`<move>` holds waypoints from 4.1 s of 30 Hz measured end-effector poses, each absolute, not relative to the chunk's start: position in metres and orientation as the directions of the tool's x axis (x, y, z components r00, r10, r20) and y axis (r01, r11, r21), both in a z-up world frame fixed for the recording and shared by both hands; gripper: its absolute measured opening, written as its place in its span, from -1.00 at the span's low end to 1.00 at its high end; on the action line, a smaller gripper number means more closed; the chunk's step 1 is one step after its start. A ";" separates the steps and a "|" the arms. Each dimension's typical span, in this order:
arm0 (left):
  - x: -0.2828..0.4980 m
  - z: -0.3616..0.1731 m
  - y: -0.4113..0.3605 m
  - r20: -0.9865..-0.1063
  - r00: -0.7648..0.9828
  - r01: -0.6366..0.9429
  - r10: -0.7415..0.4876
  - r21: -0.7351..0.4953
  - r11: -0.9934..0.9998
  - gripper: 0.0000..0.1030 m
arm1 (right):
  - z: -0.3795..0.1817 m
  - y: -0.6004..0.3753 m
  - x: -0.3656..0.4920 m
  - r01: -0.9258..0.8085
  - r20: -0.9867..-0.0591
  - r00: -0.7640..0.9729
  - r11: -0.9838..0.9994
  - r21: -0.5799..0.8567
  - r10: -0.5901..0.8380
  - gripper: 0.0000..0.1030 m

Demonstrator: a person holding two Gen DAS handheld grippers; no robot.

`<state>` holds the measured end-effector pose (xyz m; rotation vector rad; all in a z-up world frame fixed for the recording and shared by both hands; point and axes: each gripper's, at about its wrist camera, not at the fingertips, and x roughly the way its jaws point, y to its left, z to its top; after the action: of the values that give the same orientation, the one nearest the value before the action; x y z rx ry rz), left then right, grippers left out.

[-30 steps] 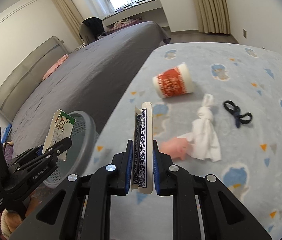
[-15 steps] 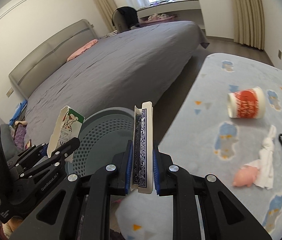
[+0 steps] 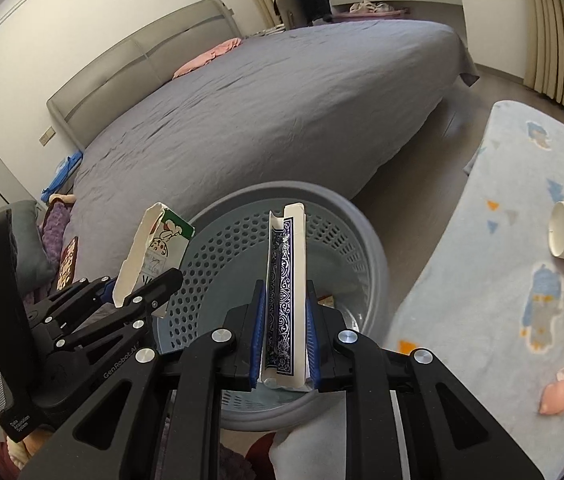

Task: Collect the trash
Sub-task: 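Carry the medicine box and card box over the basket and open both tools, then move both open tools from the basket back to the table, then grasp the white knotted tissue with the right tool while the left tool reaches the pink pig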

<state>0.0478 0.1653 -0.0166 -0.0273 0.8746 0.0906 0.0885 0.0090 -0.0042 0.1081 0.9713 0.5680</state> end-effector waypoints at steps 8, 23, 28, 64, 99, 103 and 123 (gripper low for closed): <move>0.045 -0.014 0.165 -0.751 0.657 -0.095 0.073 0.014 0.995 0.28 | -0.011 0.010 0.089 -0.411 -0.750 0.433 0.850 0.330 0.501 -0.47; 0.042 -0.009 0.173 -0.730 0.675 -0.143 0.109 0.015 0.990 0.49 | -0.009 0.002 0.083 -0.392 -0.742 0.472 0.867 0.307 0.476 -0.05; 0.043 -0.009 0.170 -0.726 0.678 -0.142 0.112 0.020 0.990 0.59 | -0.008 0.001 0.082 -0.390 -0.742 0.482 0.872 0.294 0.466 0.03; 0.022 -0.001 0.092 -0.719 0.693 -0.028 0.046 0.037 0.999 0.77 | 0.019 -0.127 0.032 -0.212 -0.696 0.634 0.942 0.261 0.336 0.36; 0.073 -0.022 -0.062 -0.738 0.663 0.230 -0.124 0.044 0.972 0.79 | -0.057 -0.272 0.058 0.078 -0.817 0.560 0.973 0.215 0.136 0.36; 0.075 -0.027 -0.061 -0.744 0.659 0.232 -0.116 0.054 0.971 0.79 | -0.067 -0.271 0.068 0.101 -0.828 0.549 0.974 0.202 0.114 0.35; 0.067 -0.038 -0.071 -0.758 0.635 0.276 -0.150 0.042 0.960 0.79 | -0.076 -0.254 0.078 0.090 -0.836 0.547 0.989 0.118 0.050 -0.60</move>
<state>0.0667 -0.0712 -0.0377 0.1593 0.8490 -0.2446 0.0782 -0.2543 -0.0763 0.1539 0.9931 -0.0237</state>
